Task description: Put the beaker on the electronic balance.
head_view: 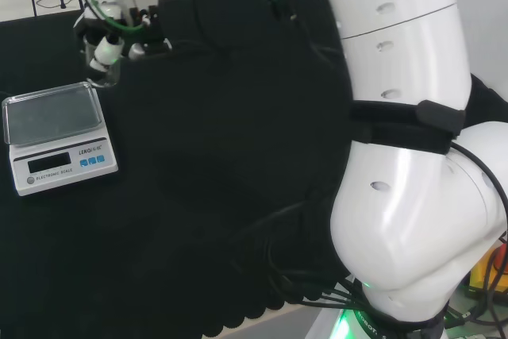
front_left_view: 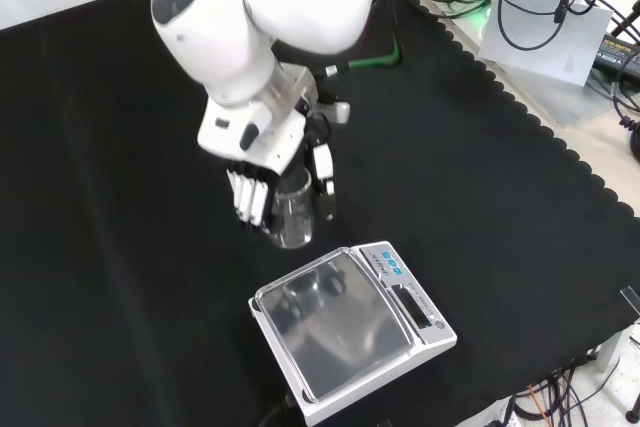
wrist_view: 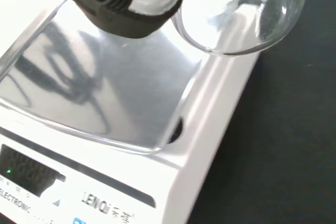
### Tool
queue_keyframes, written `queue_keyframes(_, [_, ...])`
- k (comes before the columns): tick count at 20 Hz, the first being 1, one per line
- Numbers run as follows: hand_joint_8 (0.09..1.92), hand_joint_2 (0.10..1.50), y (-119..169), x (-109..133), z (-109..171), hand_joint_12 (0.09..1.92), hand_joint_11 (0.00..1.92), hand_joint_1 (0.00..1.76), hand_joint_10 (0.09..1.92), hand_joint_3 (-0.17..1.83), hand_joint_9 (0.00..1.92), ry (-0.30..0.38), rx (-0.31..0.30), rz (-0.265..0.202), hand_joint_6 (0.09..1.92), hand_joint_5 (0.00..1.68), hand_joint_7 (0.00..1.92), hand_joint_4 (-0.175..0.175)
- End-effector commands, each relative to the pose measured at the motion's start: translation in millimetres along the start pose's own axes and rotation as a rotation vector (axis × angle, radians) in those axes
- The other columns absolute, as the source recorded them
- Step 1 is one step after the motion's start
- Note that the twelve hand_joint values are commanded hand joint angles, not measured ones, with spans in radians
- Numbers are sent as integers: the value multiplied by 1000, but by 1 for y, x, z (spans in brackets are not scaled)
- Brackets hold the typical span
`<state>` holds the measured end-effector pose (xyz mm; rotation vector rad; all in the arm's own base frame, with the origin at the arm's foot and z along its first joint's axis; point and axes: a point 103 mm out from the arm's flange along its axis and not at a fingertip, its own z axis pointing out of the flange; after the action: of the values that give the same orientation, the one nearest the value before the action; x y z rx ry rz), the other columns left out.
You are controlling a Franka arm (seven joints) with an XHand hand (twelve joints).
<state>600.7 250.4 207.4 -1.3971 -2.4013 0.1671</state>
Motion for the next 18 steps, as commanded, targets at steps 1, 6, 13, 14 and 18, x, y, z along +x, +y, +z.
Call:
queue_keyframes(1, [1592,918,45,62,38,1192,1113,1343,1456,648,938,-18,103,-81,1515,724,620,-111])
queue_keyframes(6, [1609,855,57,65,54,1194,1117,1347,1458,765,960,-26,130,-85,1523,744,639,-100])
queue_keyframes(13, [1607,850,60,65,62,1195,1110,1347,1457,772,963,-27,152,-92,1524,743,643,-97])
queue_keyframes(14, [1605,850,59,64,62,1194,1107,1347,1455,772,964,-23,153,-93,1524,741,645,-96])
queue_keyframes(18, [1584,1120,57,62,62,1131,1116,1265,1427,207,830,-10,164,-98,1398,731,577,-169])
